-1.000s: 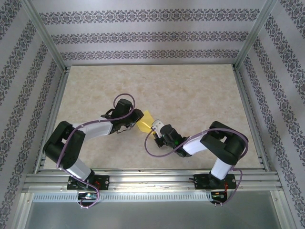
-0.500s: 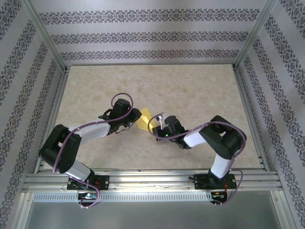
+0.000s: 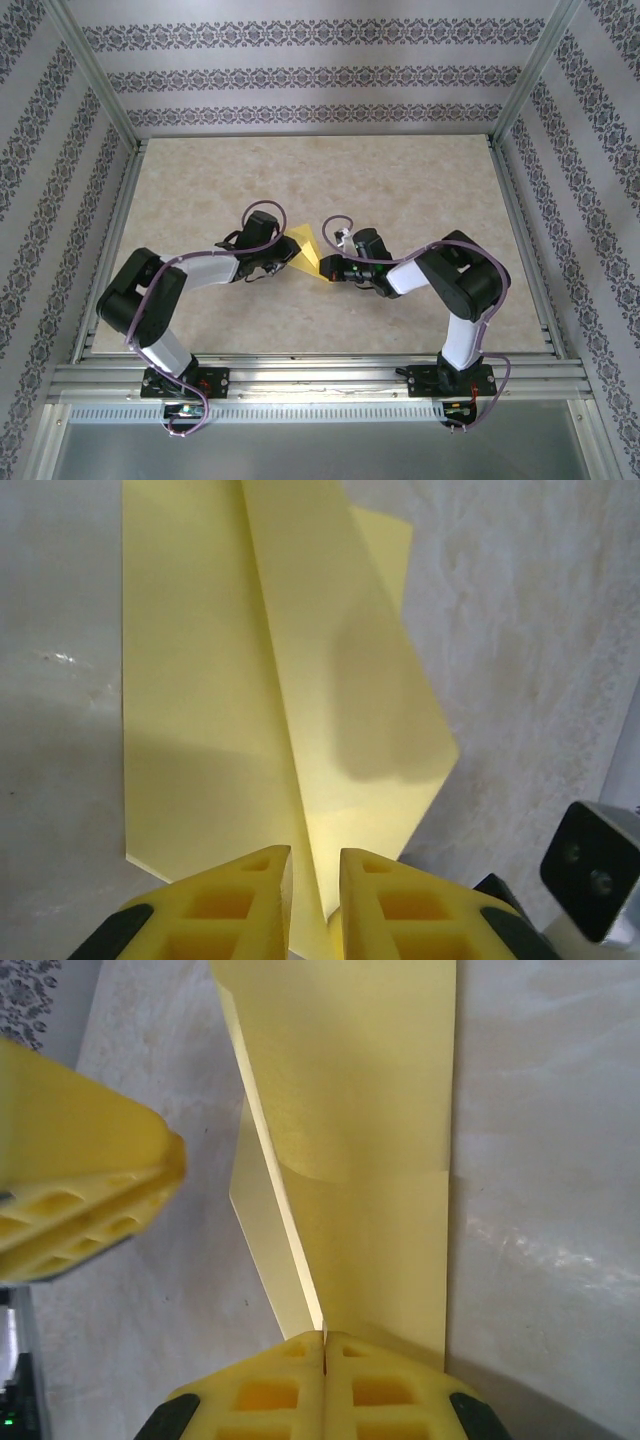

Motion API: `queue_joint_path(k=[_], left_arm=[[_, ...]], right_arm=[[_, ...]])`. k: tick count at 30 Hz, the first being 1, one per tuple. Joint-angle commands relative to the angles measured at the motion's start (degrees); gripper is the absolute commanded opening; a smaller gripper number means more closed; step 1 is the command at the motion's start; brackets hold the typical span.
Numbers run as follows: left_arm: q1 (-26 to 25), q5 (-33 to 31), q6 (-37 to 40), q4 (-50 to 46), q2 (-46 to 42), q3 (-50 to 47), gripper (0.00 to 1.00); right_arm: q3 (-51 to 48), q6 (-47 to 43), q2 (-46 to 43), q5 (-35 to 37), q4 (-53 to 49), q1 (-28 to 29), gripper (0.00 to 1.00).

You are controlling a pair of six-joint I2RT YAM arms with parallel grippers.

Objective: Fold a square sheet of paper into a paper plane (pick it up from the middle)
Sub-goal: Fourth fold the wing at the center of the table.

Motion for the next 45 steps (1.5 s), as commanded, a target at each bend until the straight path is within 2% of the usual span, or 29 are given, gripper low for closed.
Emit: queue_joint_path(k=[1,6,9,15,19,24,26,28,33,45], left_arm=[[0.5,2.3,0.7,4.3,1.2,0.5,0.21],[0.4,2.7,0.8,5.8,2.3,1.2,0.21],[0.5,1.9,1.4,3.0,3.2,2.3,0.21],[0.6,2.2,0.4,7.4,3.9,1.4,0.24],[0.5,1.2,0.9,6.4,3.7,1.1,0.25],[0.5,-0.5,0.2,4.3,2.9,-0.2,0.22],[0.4,-2.4,-1.0,5.3,2.0,-1.8,0.15],[0.5,-3.6,-2.0,6.6,1.5,-3.3,0.14],[0.8,0.3,-1.9,7.6,5.1,-1.3,0.1],[0.8,-0.2,-1.8,4.0,6.1,-1.6,0.07]], right_arm=[[2.0,4.2,1.2,-5.1,-2.0,0.0,0.0],[2.7,8.4,3.2,-7.8,-0.4,-1.1,0.0],[3.2,9.1,3.6,-7.6,-1.6,-1.1,0.0],[1.3,13.1,3.0,-6.1,2.4,-1.7,0.0],[0.6,13.7,2.3,-5.0,3.4,-1.8,0.0],[-1.0,15.7,1.7,-3.1,4.7,-2.0,0.0],[-1.4,17.2,2.5,-3.5,6.8,-2.1,0.0],[-2.0,18.4,3.1,-3.2,8.8,-2.2,0.0],[-2.3,18.3,3.0,-3.5,8.8,-2.4,0.0],[-5.1,20.2,2.1,-1.6,12.3,-3.8,0.0]])
